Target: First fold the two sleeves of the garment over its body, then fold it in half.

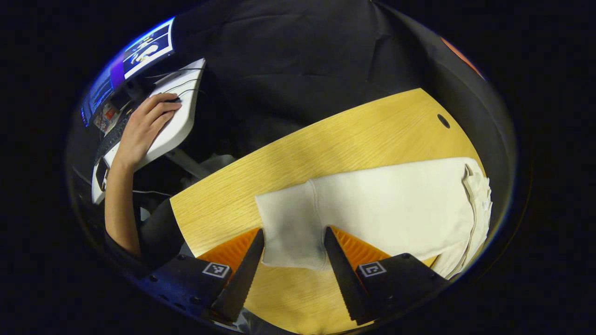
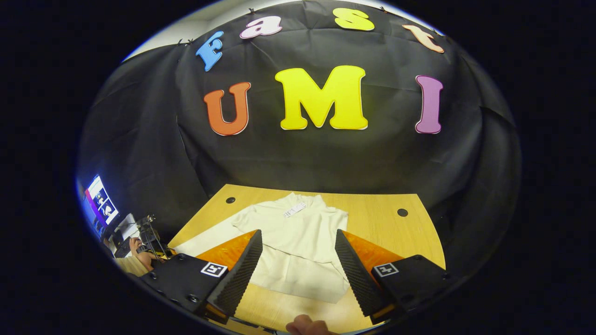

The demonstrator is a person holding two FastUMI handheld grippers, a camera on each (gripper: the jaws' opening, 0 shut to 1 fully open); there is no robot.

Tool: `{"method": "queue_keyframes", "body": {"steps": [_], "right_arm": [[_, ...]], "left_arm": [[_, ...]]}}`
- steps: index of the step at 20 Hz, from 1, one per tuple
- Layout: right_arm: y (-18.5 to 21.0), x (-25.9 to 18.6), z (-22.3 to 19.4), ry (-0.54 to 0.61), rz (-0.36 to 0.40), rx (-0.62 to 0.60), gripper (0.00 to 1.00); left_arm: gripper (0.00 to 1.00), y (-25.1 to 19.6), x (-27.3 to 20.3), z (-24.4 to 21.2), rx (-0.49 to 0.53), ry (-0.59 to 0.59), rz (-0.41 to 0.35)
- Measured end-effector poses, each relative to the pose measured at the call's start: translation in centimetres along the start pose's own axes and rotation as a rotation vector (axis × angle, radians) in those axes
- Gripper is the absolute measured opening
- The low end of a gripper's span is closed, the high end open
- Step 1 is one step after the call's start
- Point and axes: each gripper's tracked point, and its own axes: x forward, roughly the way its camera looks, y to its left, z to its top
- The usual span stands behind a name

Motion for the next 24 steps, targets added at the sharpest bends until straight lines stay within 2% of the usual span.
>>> {"method": "queue_keyframes", "body": {"steps": [3,5,6,7,10,12,15,19,24], "right_arm": [[-1.2,-0.8,0.1,-0.041,-0.019,0.009,0.98],[-2.3,-1.5,0.0,-0.077,-0.037,0.013,0.98],[-2.9,-1.9,-0.1,-0.093,-0.054,0.013,0.98],[-3.8,-2.4,-0.2,-0.115,-0.075,0.016,0.98],[-5.2,-4.3,-0.2,-0.178,-0.098,0.057,0.95],[-5.5,-5.1,-0.4,-0.203,-0.094,0.083,0.98],[-6.5,-5.2,-0.4,-0.214,-0.103,0.074,0.98],[-7.5,-5.5,0.1,-0.231,-0.103,0.111,0.98],[-8.3,-5.5,0.9,-0.264,-0.111,0.093,0.98]], "left_arm": [[0.76,0.2,0.2,0.1,-0.016,0.018,0.000],[0.66,-0.2,0.3,0.2,0.004,0.028,-0.006],[0.57,-0.4,0.3,0.2,0.013,0.039,-0.014],[0.53,-0.7,0.2,0.2,0.012,0.048,-0.023],[0.21,-1.1,0.3,0.1,-0.002,0.071,-0.024],[0.14,-1.3,0.0,0.3,0.001,0.081,-0.033],[0.08,-1.9,-0.9,0.3,-0.005,0.091,-0.057],[0.06,-3.4,-4.1,2.7,0.081,0.010,-0.084],[0.06,-8.4,-10.2,8.1,0.186,-0.107,-0.138]]}}
